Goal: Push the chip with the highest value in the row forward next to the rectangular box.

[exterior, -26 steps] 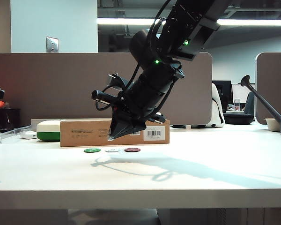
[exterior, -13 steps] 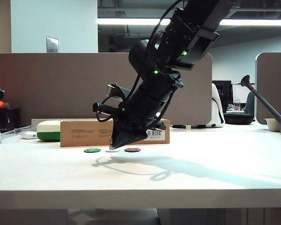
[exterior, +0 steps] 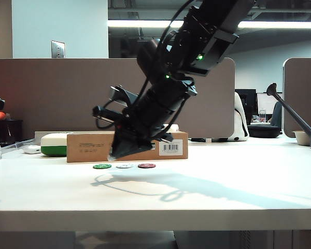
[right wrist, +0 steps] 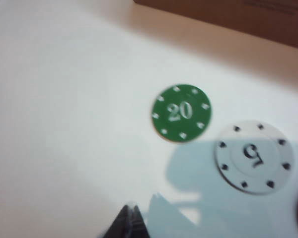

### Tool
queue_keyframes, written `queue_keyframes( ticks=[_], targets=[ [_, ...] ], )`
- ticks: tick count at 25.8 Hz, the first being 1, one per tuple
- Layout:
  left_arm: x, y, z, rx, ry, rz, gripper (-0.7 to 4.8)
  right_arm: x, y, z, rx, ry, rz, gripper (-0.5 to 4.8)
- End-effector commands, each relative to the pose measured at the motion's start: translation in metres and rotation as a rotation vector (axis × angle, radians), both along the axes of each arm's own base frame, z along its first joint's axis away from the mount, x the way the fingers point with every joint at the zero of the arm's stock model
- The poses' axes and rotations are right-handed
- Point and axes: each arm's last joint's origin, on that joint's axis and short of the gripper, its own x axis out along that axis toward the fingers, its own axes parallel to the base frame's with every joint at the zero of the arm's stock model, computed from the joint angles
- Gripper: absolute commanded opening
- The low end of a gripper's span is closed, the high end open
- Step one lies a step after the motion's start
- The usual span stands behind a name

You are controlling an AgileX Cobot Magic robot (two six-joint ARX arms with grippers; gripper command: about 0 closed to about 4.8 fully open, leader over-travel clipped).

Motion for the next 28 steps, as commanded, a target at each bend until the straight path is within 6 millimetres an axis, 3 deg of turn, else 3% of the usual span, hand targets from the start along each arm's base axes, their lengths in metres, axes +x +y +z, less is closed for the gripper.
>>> queue_keyframes(
  ticks=[1, 10, 15, 28],
  targets=[
    [0.0, 0.0, 0.001, -0.009, -0.01, -0.004, -0.05, 0.003, 0.004, 0.007, 0.048, -0.045, 0.0, -0.09],
    [0.0, 0.0, 0.001, -0.009, -0.012, -0.004, -0.05, 0.022, 0.025, 0.013, 0.052, -0.008, 0.013, -0.09],
    [0.001, 0.003, 0.001, -0.009, -0.011, 0.022, -0.05, 0.022, 0.031, 0.015, 0.032, 0.008, 0.025, -0.09],
    [0.005, 0.014, 0.001, -0.008, -0.012, 0.125, -0.05, 0.022, 0.034, -0.012, -0.043, 0.035, 0.019, -0.09]
  ],
)
